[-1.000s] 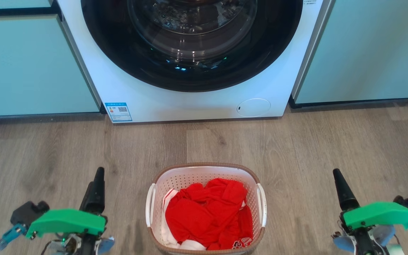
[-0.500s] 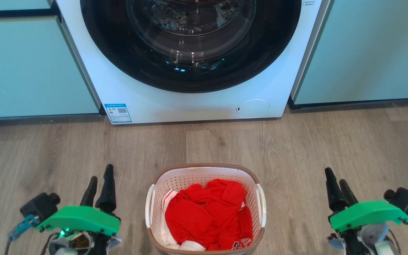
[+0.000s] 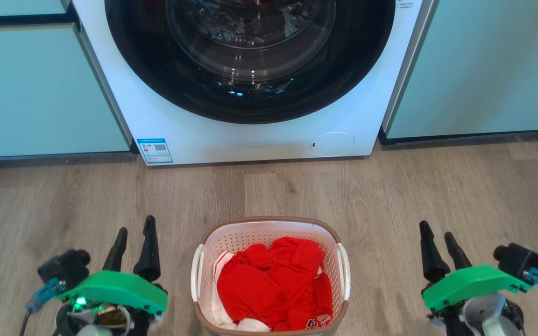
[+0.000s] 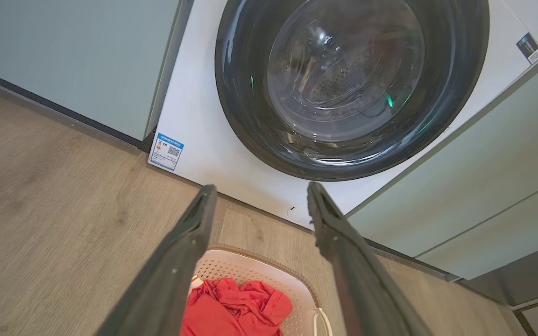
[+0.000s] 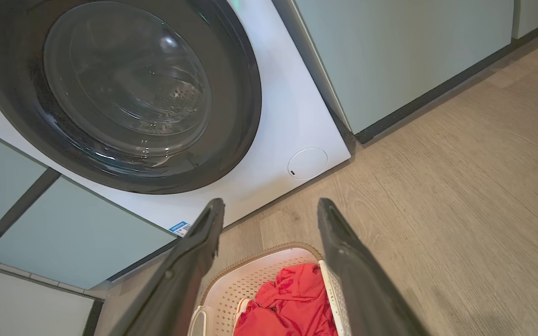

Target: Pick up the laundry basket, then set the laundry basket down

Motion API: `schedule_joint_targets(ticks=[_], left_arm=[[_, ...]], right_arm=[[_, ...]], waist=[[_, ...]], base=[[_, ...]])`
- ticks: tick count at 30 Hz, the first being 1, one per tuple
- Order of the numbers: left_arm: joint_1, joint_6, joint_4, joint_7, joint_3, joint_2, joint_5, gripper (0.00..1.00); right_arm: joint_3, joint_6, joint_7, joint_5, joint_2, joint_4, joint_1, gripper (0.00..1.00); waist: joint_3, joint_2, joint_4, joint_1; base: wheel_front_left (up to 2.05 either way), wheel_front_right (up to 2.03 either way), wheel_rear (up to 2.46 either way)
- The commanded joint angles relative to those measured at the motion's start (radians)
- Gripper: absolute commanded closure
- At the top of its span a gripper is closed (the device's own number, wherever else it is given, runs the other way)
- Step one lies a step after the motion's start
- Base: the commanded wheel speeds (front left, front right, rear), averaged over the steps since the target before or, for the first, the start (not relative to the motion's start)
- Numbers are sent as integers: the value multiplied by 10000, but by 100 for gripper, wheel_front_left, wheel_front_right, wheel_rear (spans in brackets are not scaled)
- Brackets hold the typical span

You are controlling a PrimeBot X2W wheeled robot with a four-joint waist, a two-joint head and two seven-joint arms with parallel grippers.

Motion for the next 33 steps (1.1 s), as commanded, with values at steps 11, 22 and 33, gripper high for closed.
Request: schedule_joint_targets(ticks=[11, 22, 33], left_arm=[[-108, 179, -501, -463, -21, 153, 1530, 0], [41, 190, -492, -785, 8, 141, 2714, 0], [119, 158, -366, -1078, 51, 83, 3822, 0]], right_arm=[[420, 44, -430, -1431, -116, -394, -352, 0], [611, 50, -752, -2642, -131, -499, -336, 0], [764, 54, -1046, -3760, -145, -599, -311, 0]], waist=[[-49, 0, -8, 0], [-74, 0, -43, 0], [-53, 0, -80, 0]], base=[[0, 0, 0], [0, 0, 0], [0, 0, 0]])
